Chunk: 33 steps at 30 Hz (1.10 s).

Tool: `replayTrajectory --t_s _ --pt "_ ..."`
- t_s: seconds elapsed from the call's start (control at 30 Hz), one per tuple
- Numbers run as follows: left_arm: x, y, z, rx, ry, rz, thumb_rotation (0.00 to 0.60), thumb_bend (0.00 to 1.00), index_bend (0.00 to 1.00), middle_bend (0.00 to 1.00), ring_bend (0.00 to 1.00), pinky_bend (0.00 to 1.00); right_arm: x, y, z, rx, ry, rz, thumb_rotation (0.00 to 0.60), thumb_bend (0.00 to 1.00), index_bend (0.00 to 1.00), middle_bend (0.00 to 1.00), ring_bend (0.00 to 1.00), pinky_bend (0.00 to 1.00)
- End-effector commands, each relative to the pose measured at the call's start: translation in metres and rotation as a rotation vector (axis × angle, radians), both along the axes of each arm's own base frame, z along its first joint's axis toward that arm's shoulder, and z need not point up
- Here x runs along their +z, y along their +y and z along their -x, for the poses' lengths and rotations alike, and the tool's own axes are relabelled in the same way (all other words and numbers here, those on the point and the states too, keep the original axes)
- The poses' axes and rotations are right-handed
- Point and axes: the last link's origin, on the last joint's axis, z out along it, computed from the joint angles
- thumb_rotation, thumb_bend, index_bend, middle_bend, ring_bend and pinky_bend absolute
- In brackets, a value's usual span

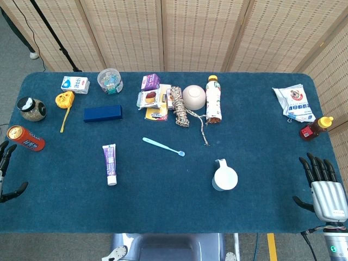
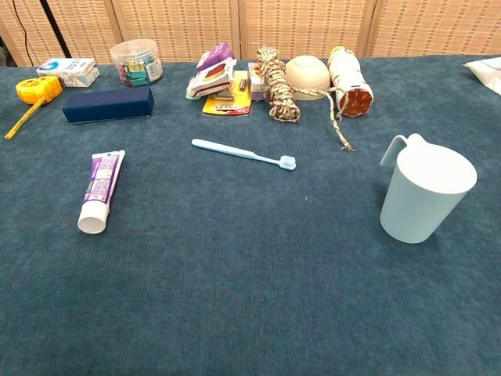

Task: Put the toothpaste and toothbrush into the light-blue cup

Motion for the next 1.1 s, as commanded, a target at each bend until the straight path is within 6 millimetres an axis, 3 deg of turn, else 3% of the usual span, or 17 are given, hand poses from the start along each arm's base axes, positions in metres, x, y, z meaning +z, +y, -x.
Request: replayTrajectory --t_s 0.03,0.27,0.47,0.63,1.1 --pt "0.000 0.001 0.001 -0.007 -0.010 0.000 0.600 0.20 0.00 0.00 0.00 0.00 -0.001 0.000 0.000 0.000 0.000 -0.003 0.600 0.00 0.00 0.00 0.00 0.00" --pt "0.002 0.000 0.002 -0.013 -0.015 0.002 0.600 0.20 0.00 0.00 0.00 0.00 -0.003 0.000 0.000 -0.006 -0.039 -0.048 0.600 0.00 0.00 0.00 0.00 0.00" --pt "0.004 -0.005 0.000 -0.028 -0.029 0.006 0.600 0.20 0.00 0.00 0.00 0.00 -0.013 -0.009 -0.008 0.049 -0.342 -0.320 0.600 0.00 0.00 0.00 0.00 0.00" --pt "0.006 -0.005 0.001 -0.018 -0.035 -0.001 0.600 0.20 0.00 0.00 0.00 0.00 -0.032 -0.023 -0.011 0.094 -0.380 -0.393 0.600 0.00 0.00 0.00 0.00 0.00" --pt "0.004 0.001 0.003 0.007 -0.034 0.006 0.600 0.20 0.00 0.00 0.00 0.00 -0.089 -0.065 -0.067 0.200 -0.390 -0.513 0.600 0.00 0.00 0.00 0.00 0.00"
